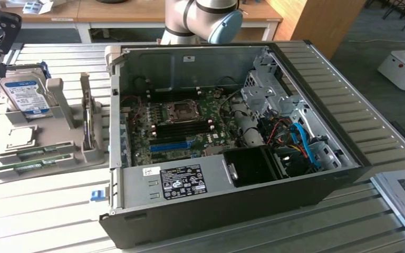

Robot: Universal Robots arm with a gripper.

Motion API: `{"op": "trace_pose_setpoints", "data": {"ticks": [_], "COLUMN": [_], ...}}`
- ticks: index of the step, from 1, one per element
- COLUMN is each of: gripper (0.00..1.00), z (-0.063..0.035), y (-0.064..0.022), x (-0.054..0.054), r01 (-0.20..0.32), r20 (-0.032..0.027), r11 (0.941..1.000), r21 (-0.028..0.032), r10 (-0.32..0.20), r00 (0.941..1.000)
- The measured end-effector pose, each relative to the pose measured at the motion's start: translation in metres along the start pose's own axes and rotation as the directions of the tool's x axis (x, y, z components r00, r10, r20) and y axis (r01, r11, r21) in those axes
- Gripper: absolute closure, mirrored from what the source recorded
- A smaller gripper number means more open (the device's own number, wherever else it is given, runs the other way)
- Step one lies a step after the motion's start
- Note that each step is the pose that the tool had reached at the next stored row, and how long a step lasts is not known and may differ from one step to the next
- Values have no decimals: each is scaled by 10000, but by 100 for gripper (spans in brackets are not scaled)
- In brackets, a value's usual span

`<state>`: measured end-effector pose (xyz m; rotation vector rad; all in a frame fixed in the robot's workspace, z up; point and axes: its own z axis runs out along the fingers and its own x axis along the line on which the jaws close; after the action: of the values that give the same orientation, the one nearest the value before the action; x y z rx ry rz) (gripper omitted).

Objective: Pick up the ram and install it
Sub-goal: 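Pick up the ram and move it above insertion slot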

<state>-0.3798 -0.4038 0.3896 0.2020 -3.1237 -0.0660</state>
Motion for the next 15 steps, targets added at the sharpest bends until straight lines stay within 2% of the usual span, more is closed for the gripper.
{"op": "trace_pose_setpoints", "data": {"ticks": [7, 15], "gripper": [90, 90], "z": [0, 0], "y": [0, 0], "x": [0, 0], "r01": [605, 1266], "r20": [-26, -55], "r11": [9982, 9920], "r21": [4, 6], "r10": [-605, -1266], "r00": [9982, 9919]}}
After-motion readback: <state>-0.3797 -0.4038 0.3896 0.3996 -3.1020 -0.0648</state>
